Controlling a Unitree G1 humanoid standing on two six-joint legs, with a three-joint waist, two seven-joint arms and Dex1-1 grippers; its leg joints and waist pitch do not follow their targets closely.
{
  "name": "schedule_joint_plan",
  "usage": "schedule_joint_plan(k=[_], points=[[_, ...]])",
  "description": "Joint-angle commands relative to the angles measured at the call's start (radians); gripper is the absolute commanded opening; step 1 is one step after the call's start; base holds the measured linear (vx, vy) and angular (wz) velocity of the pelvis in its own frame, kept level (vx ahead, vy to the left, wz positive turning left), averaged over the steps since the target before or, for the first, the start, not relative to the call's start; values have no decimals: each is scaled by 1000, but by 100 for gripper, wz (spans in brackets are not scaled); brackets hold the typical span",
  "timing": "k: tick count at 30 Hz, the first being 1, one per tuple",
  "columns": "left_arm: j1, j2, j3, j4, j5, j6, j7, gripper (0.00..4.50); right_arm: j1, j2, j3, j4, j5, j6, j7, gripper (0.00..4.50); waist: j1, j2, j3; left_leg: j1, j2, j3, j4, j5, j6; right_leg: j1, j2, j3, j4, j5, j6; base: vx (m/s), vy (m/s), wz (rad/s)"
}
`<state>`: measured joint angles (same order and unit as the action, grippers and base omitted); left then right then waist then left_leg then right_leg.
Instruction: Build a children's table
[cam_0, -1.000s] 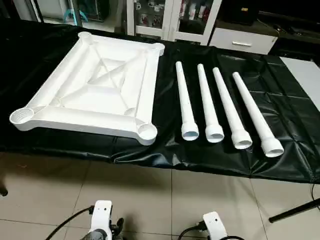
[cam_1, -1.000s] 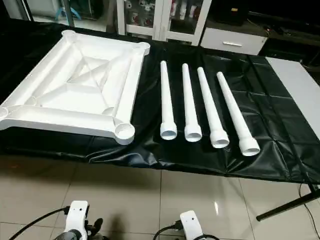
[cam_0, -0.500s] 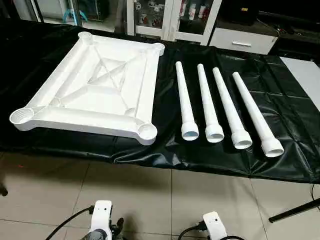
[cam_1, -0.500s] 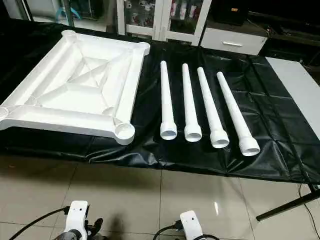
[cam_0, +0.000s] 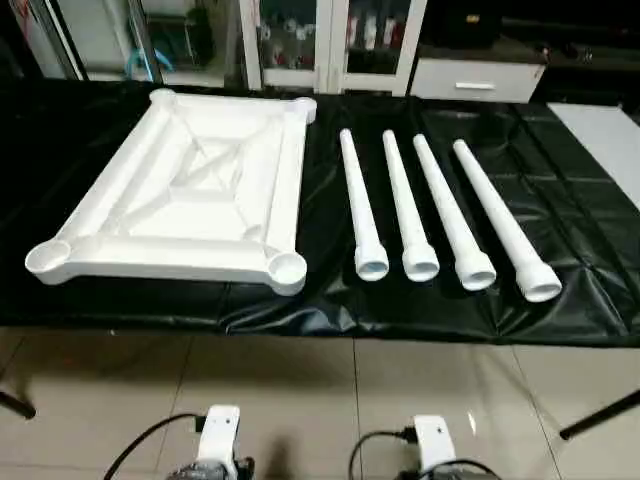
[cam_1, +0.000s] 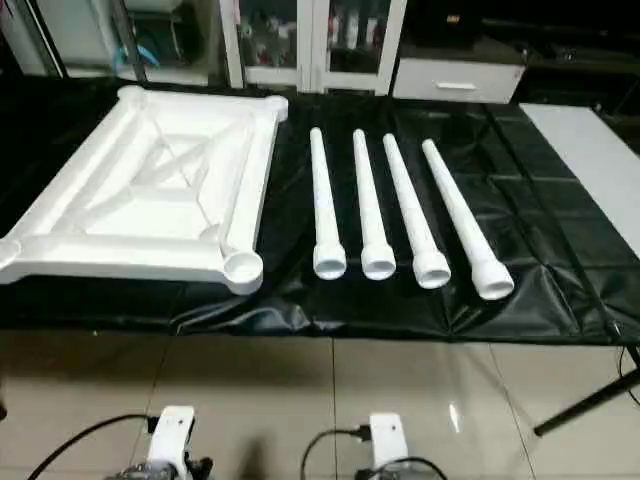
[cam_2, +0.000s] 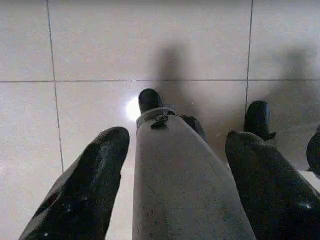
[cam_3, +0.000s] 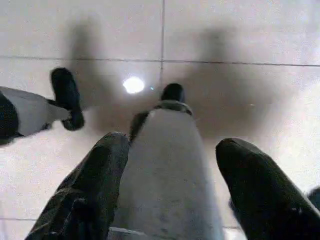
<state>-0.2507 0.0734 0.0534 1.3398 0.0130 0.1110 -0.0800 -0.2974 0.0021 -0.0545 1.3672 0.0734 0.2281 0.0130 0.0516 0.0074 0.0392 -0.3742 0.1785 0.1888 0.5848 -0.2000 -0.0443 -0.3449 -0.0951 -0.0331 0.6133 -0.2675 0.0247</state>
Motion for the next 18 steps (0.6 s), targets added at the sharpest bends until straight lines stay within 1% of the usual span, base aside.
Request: schedule_joint_plan(k=[1,2,3,4,5,7,8,9,10,11,12,13,14,15,16,17,18], points=[[19,0,13,29,-8,6,7,355,-18,-2,-15,-25,14,-12,7,320,6,-5,-46,15,67,-27,-73,-107,83,15,-74,31,-57,200,-264,0,0,0],[15,6,19,28,-12,-1,7,355,-10,-31,-6,-26,4,-18,32,320,7,-3,-46,15,67,-26,-71,-94,96,14,-72,29,-55,224,-267,0,0,0],[11,10,19,26,-13,1,5,355,-7,-41,0,-25,-2,-19,40,320,11,0,-46,19,68,-25,-70,-101,99,11,-71,28,-56,228,-267,0,0,0],[8,13,19,25,-14,4,4,355,-5,-46,4,-25,-6,-20,43,320,12,-2,-47,20,69,-24,-69,-102,100,11,-70,27,-56,232,-267,0,0,0],[5,17,14,23,-10,13,9,355,-1,-47,6,-22,-9,-23,41,320,15,-2,-47,19,68,-25,-70,-99,97,12,-70,27,-55,243,-267,0,0,0],[2,15,25,19,-12,19,3,355,4,-47,0,-19,-17,-27,39,320,15,-2,-47,18,67,-25,-72,-112,91,12,-70,26,-56,235,-266,0,0,0],[1,14,27,18,-8,21,1,355,7,-46,-3,-17,-24,-29,39,320,13,-5,-46,18,68,-25,-74,-133,84,12,-70,26,-58,215,-265,0,0,0],[0,12,27,17,-5,23,1,355,10,-46,-5,-15,-28,-31,39,320,13,-6,-45,19,69,-25,-76,-146,80,12,-70,26,-59,199,-266,0,0,0],[0,9,28,16,-4,25,0,355,12,-45,-7,-14,-31,-32,38,320,13,-9,-45,18,70,-26,-77,-170,69,12,-73,28,-62,161,-265,0,0,0],[-1,8,30,16,-5,26,-1,355,13,-45,-7,-13,-32,-33,37,320,13,-8,-45,18,70,-26,-78,-172,67,13,-74,28,-63,152,-265,0,0,0],[-2,5,31,15,-4,27,-1,355,15,-44,-8,-12,-35,-34,36,320,13,-8,-45,15,71,-27,-76,-144,69,10,-73,29,-61,174,-269,0,0,0],[-4,2,31,13,-3,32,1,355,19,-42,-7,-8,-39,-39,33,320,13,-9,-50,10,68,-26,-65,-28,96,6,-69,26,-49,302,-287,0,0,0],[-5,0,31,13,-3,35,2,355,21,-41,-7,-6,-40,-42,32,320,13,-9,-53,6,64,-24,-57,51,121,0,-64,22,-41,394,-301,0,0,0],[-6,-1,29,12,-4,37,1,355,22,-39,-6,-5,-41,-45,31,320,13,-11,-58,3,58,-21,-44,140,154,-6,-60,18,-32,495,-316,0,0,0],[-7,-1,28,12,-4,38,1,355,23,-38,-6,-4,-42,-47,31,320,15,-14,-79,-13,36,-19,-6,395,262,-23,-49,2,-7,777,-354,0,0,0],[-8,-1,26,11,-4,39,1,355,24,-36,-7,-3,-42,-50,28,320,16,-13,-84,-23,31,-20,3,470,292,-34,-43,-5,0,852,-362,-70,1,-1],[-8,-2,27,10,-2,40,1,355,25,-34,-9,-2,-44,-53,25,320,18,-14,-97,-39,17,-21,23,586,332,-52,-29,-19,11,961,-368,-70,1,-1]])
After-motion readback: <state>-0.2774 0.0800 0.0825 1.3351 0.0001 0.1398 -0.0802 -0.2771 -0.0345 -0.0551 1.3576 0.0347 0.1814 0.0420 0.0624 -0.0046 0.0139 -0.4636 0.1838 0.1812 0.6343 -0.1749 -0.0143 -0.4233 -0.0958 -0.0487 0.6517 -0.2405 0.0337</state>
